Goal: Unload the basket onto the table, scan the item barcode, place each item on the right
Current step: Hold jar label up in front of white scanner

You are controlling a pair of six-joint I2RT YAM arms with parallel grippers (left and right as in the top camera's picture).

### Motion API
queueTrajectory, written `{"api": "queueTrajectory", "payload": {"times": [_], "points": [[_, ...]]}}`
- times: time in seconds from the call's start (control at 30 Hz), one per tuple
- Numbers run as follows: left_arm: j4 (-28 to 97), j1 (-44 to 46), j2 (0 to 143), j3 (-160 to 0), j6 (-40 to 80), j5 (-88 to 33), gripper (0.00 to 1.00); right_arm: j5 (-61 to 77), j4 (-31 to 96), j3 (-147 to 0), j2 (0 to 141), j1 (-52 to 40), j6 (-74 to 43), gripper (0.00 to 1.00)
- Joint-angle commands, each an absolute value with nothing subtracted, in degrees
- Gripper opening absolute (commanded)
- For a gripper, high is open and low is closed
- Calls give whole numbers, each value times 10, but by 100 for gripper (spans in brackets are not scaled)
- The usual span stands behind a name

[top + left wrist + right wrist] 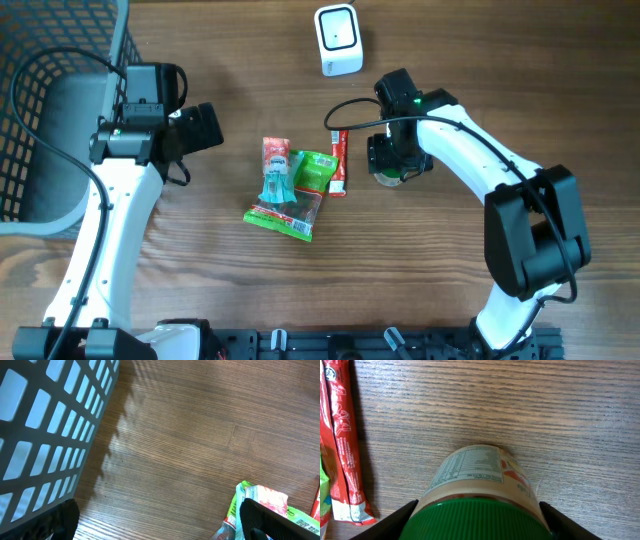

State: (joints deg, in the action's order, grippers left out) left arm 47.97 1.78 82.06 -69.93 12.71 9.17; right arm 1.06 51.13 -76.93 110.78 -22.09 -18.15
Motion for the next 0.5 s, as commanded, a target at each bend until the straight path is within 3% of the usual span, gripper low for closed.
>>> {"api": "queueTrajectory", "payload": {"times": [0.0, 0.17, 0.47], "points": [[478, 15, 818, -703, 122, 95, 100, 9, 514, -757, 1115, -219, -180, 87], [478, 15, 818, -703, 122, 95, 100, 9, 508, -753, 1115, -219, -182, 78], [478, 15, 819, -703, 122, 95, 100, 9, 470, -716, 1116, -219, -182, 74]]}}
